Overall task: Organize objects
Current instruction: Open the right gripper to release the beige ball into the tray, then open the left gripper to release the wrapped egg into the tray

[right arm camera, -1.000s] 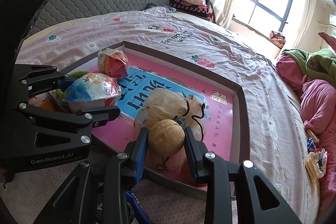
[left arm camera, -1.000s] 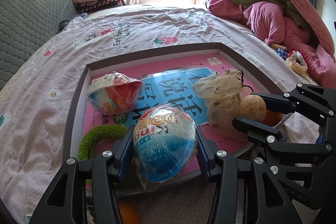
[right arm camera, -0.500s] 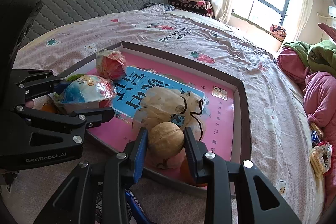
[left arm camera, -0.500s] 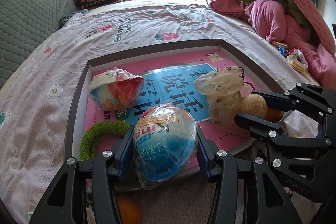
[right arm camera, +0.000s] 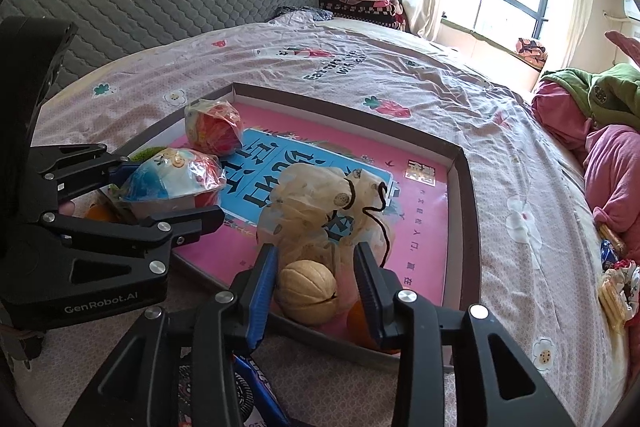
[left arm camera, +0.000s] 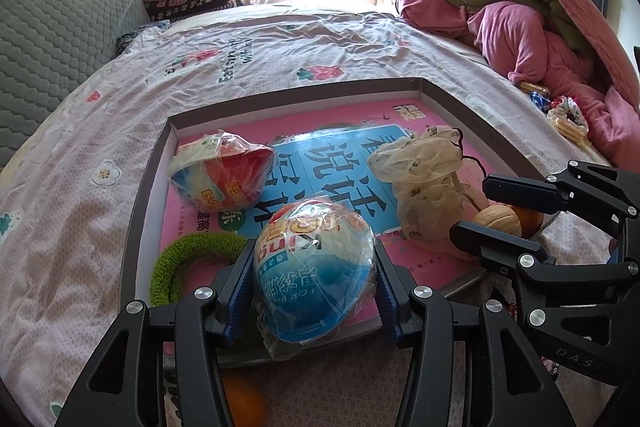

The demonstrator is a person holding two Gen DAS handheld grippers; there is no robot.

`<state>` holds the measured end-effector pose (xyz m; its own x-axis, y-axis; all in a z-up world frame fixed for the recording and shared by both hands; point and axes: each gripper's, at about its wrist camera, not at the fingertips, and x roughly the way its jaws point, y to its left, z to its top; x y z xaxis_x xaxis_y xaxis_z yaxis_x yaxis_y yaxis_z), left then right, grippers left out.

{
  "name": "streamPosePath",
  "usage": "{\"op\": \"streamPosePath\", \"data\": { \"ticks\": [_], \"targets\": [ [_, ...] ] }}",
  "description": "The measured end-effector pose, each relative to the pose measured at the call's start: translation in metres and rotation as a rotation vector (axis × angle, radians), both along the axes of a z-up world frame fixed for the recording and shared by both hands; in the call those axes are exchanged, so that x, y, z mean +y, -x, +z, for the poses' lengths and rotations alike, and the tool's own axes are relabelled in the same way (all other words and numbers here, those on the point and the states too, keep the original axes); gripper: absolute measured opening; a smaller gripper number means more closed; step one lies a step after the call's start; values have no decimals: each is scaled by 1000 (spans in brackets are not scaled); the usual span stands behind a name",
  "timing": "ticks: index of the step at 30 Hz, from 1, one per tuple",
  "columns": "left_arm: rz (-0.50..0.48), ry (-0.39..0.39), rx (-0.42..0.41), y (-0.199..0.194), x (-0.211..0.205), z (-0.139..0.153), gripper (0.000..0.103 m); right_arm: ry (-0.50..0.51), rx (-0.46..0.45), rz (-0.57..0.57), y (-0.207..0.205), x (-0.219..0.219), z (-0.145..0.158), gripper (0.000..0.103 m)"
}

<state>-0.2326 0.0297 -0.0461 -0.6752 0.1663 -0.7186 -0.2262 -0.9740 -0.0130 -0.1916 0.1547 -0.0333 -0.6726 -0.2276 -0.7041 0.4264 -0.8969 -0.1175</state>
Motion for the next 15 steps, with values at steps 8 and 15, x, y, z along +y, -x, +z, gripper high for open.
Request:
{"op": "streamPosePath", "data": {
  "ticks": [8, 15],
  "targets": [
    [-7, -18, 8, -1, 2, 0, 54, 7, 2, -9, -3, 4, 2, 39],
    [-14, -45, 7, -2, 3, 1, 60, 20, 13, -30, -5, 9, 7, 40]
  ]
}}
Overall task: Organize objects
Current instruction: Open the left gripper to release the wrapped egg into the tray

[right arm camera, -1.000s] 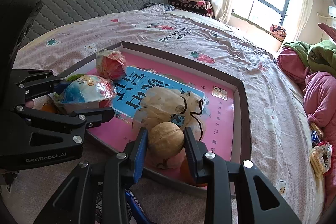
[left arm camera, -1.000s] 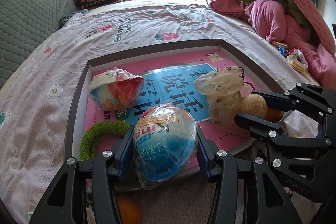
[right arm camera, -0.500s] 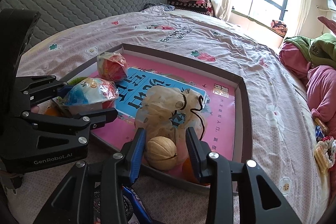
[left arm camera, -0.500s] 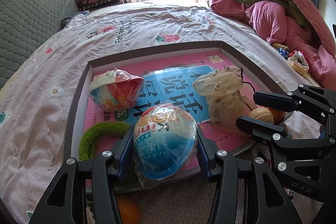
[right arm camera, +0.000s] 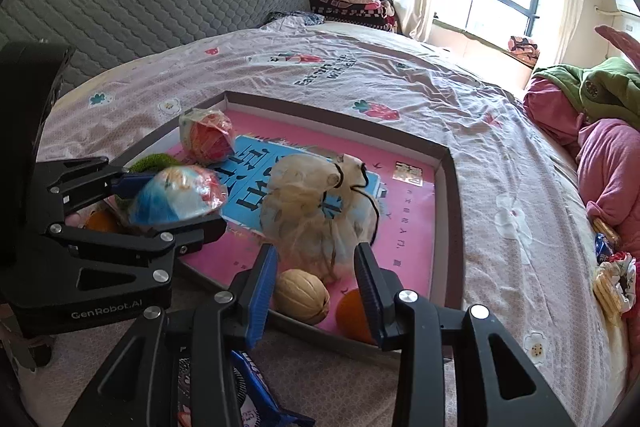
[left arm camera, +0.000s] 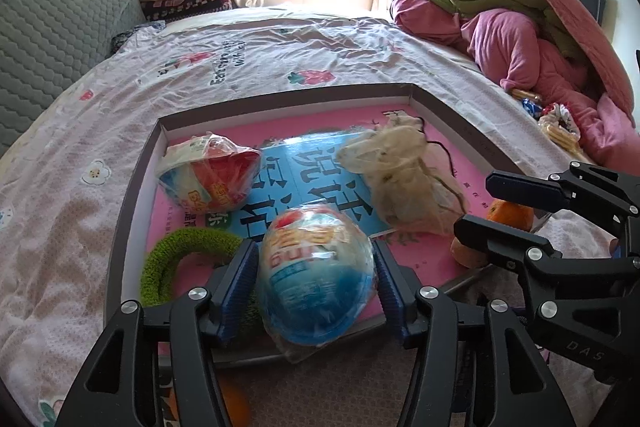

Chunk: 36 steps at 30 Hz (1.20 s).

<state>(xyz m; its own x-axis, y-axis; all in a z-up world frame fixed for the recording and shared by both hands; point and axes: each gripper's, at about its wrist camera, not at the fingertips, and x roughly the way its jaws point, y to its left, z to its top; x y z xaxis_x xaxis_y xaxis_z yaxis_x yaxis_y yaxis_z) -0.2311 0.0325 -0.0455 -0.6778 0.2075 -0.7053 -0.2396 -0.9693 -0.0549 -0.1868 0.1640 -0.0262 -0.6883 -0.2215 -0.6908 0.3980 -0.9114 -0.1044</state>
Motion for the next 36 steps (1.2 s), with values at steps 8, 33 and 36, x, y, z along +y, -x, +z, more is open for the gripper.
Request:
{"op": "streamPosePath", "data": {
  "ticks": [8, 33, 36],
  "targets": [
    [-7, -9, 0, -1, 2, 0, 60, 7, 4, -8, -1, 2, 2, 44],
    [-20, -25, 4, -14, 5, 11, 60, 19, 35, -29, -3, 8, 13, 45],
    [-11, -27, 12, -16, 2, 17, 60, 28, 38, -27, -4, 8, 16, 45]
  ]
}}
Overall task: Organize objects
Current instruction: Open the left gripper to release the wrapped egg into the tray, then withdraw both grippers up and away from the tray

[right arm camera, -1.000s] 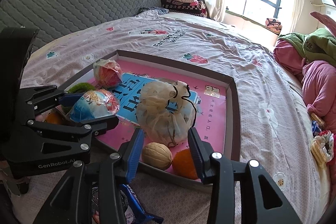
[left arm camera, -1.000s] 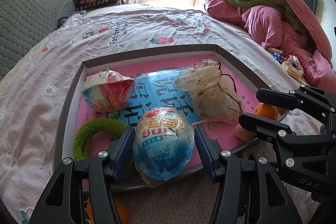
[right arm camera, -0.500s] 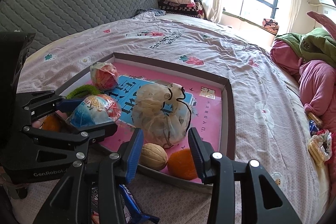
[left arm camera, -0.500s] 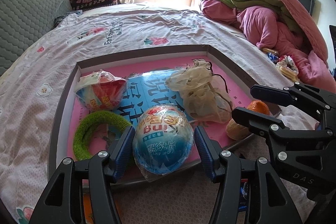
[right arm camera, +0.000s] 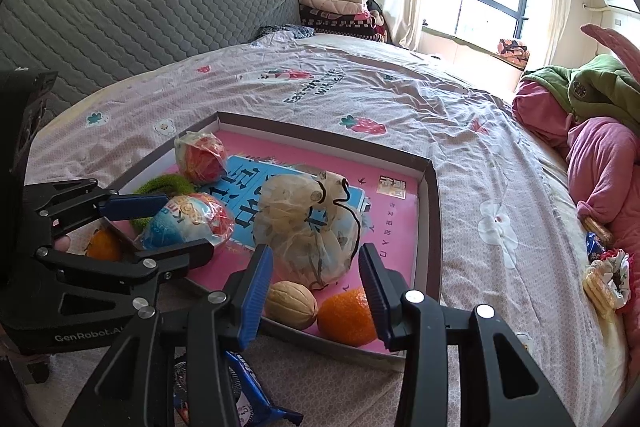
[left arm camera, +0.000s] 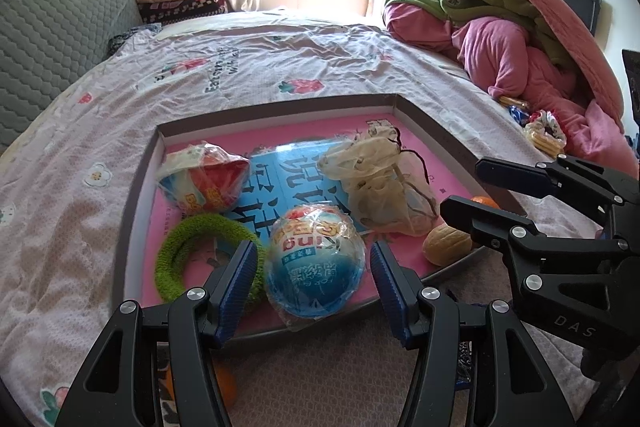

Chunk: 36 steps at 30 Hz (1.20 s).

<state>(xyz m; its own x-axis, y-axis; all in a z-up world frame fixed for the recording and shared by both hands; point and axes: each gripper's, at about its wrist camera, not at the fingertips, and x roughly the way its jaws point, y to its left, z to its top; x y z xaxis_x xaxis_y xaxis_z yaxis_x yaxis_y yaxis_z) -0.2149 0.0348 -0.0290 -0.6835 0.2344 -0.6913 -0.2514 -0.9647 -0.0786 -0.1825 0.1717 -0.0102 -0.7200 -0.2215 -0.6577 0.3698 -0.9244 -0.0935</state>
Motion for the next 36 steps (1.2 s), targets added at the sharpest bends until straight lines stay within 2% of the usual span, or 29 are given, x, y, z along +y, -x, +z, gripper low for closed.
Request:
{"op": "streamPosePath", "data": {
  "ticks": [9, 12, 32, 36],
  "targets": [
    [39, -14, 33, -12, -15, 21, 60, 21, 14, 5, -4, 1, 7, 45],
    [55, -21, 42, -16, -22, 27, 61, 31, 20, 10, -6, 0, 10, 51],
    [133, -23, 67, -54, -33, 46, 63, 98, 48, 53, -28, 6, 27, 62],
    [144, -17, 62, -63, -38, 45, 63, 110, 50, 70, -36, 7, 30, 71]
  ]
}}
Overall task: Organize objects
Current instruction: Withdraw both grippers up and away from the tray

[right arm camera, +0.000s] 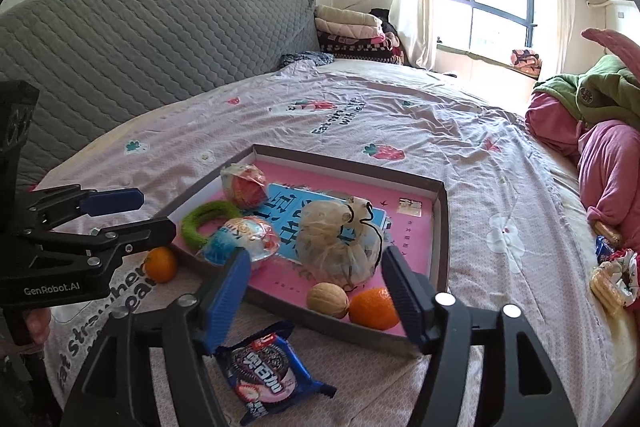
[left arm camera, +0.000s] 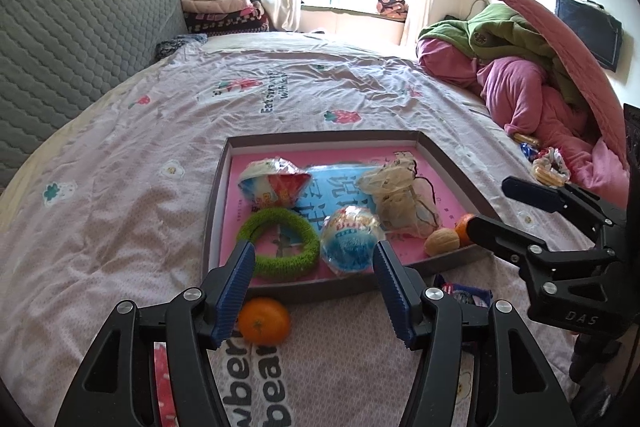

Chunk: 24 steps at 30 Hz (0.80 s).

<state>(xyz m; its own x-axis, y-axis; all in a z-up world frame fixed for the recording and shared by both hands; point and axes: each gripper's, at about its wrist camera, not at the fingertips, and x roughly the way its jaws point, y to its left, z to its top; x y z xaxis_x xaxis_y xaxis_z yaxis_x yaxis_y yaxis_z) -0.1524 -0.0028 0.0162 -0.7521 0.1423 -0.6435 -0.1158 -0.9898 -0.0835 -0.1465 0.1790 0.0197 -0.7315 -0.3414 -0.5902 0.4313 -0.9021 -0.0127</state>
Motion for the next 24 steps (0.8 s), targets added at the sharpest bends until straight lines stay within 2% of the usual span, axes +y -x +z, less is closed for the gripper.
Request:
{"op": "streamPosePath", "data": {
  "ticks": [15, 24],
  "targets": [
    [34, 11, -67, -21, -27, -21, 63, -38, -18, 40, -26, -9, -16, 71],
    [25, 15, -85, -27, -24, -27, 63, -47, -37, 46, -40, -8, -26, 71]
  ]
}}
